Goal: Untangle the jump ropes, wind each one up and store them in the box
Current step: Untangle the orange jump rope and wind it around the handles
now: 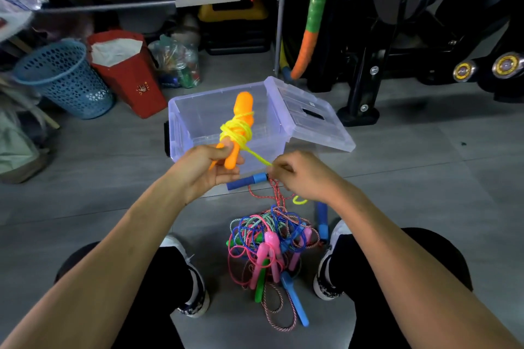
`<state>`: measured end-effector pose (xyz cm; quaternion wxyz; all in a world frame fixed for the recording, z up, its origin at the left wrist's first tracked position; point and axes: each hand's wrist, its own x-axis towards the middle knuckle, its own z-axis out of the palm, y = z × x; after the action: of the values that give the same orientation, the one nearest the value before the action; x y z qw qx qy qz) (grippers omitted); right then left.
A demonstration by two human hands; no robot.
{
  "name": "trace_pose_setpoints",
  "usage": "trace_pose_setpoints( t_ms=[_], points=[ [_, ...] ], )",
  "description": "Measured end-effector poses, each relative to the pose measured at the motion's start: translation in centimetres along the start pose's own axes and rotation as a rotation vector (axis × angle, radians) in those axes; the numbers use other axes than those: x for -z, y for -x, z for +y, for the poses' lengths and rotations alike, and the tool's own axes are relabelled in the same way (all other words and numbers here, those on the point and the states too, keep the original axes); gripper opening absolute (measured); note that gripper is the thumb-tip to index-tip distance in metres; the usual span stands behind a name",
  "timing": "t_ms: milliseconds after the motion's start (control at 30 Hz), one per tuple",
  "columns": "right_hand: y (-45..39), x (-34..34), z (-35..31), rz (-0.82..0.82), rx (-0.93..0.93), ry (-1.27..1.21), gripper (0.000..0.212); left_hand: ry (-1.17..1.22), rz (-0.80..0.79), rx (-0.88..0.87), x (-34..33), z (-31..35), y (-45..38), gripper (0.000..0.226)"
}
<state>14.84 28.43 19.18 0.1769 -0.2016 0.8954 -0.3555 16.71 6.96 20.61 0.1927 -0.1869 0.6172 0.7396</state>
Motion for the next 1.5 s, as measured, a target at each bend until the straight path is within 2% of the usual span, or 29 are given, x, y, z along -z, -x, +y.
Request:
trace_pose_setpoints(
  t_ms=[100,300,367,433,533,633,733,833,900,1100,1200,1267,1367,1467,1500],
  points=[
    [0.4,0.5,0.2,0.013,0.015,0.121,0.033,-0.558,0.159,-0.043,1.3,-0.7,-1.0,0.014],
    [1.6,2.0,0.3,0.01,0.044,0.144,0.016,-1.485,0.137,-0.12,1.0,-2.9,-1.1,0.006],
    [1.6,2.0,0.3,0.003,0.064,0.122,0.013,-1.638,0.13,-0.113,0.2,-3.5,-0.9,0.017],
    [1.3,2.3,0.3,0.043,0.077,0.052,0.01,-1.669,0.028,-0.219,-0.1,-3.9,-0.8,0.016],
    [0.6,3.3,0.8,0.135,0.062,-0.118,0.005,-1.602,-0.161,-0.466,0.1,-3.9,-0.9,0.015],
    [0.1,4.5,1.7,0.174,0.024,-0.273,0.004,-1.295,-0.318,-0.55,0.1,-3.4,-0.1,0.012],
    [0.0,4.9,2.7,0.177,0.012,-0.465,0.005,-0.877,-0.389,-0.495,-0.4,-1.9,1.4,0.012],
    [0.0,4.4,2.7,0.155,0.047,-0.649,0.017,-0.545,-0.399,-0.399,-0.8,-1.1,2.1,0.011],
    [-0.1,3.8,2.1,0.131,0.04,-0.685,0.013,-0.37,-0.39,-0.357,-0.8,-1.1,2.1,0.013],
    [-0.5,2.2,0.7,0.179,-0.047,-0.544,0.013,0.049,-0.275,-0.245,-2.0,-1.5,1.9,0.014],
    [0.2,1.8,-0.3,0.219,-0.024,-0.388,0.014,0.243,-0.239,-0.184,-2.8,-1.1,2.3,0.024],
    [0.6,1.4,-1.0,0.311,0.031,-0.242,0.016,0.361,-0.215,-0.115,-3.1,-0.7,2.6,0.028],
    [1.1,1.0,-1.7,0.496,0.17,-0.102,0.015,0.364,-0.168,-0.085,-3.5,-0.3,2.7,0.029],
    [1.6,0.7,-2.3,0.623,0.276,-0.113,0.009,0.334,-0.124,-0.082,-3.9,-0.2,2.7,0.027],
    [1.7,0.6,-2.5,0.648,0.298,-0.125,0.014,0.328,-0.121,-0.079,-4.0,-0.2,2.7,0.025]
  ],
)
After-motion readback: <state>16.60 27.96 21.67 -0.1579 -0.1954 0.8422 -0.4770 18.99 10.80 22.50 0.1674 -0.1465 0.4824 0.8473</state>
